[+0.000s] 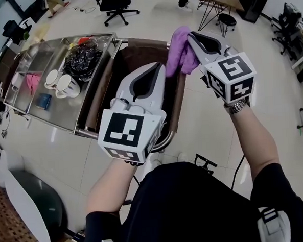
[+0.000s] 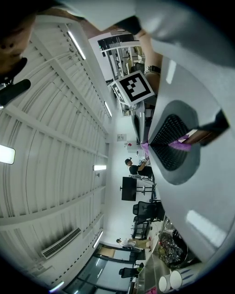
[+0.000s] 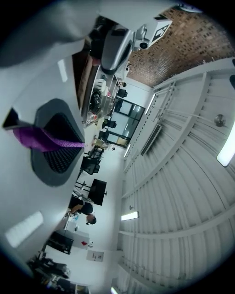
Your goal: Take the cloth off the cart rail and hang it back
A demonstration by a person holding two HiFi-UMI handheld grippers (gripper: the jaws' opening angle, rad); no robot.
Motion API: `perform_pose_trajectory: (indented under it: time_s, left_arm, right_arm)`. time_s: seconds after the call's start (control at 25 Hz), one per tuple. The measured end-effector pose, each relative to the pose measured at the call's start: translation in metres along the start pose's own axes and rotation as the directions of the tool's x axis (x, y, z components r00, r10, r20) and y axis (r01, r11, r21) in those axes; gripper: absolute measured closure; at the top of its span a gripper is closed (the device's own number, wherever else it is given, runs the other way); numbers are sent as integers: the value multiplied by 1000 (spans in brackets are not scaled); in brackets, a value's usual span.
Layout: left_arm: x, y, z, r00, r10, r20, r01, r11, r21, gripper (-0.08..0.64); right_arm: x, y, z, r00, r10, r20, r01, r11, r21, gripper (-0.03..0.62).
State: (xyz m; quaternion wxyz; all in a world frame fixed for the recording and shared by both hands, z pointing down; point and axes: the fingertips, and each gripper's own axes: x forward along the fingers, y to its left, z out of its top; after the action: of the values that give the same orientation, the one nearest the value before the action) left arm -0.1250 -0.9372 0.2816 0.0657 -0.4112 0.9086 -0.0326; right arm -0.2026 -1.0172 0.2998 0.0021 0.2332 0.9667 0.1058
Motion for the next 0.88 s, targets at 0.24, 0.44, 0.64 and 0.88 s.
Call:
perform_pose_trajectory:
  time_s: [0.24,0.44,0.64,0.88]
  left_arm:
    - [28,-9,-10,1000,-26,-13,26,1000,-10,557]
    - [36,-15,-18,999,-48,-16,48,999,-16,557]
    - [37,-13,-17,999,-34,-21,33,999,-26,557]
    - [27,-12,-23,999,-35,-25,34,999,-23,557]
  right_arm:
    - [-11,-26,-42,996,19,-87,-22,999,-35,563]
    - [-12,-14,-74,983,88,-162,-95,995,-38,563]
    - [-4,9,-89,973,150,-174,-156,987,-22,562]
    - [2,33,-126,953,182,-243,-188,982,-2,560]
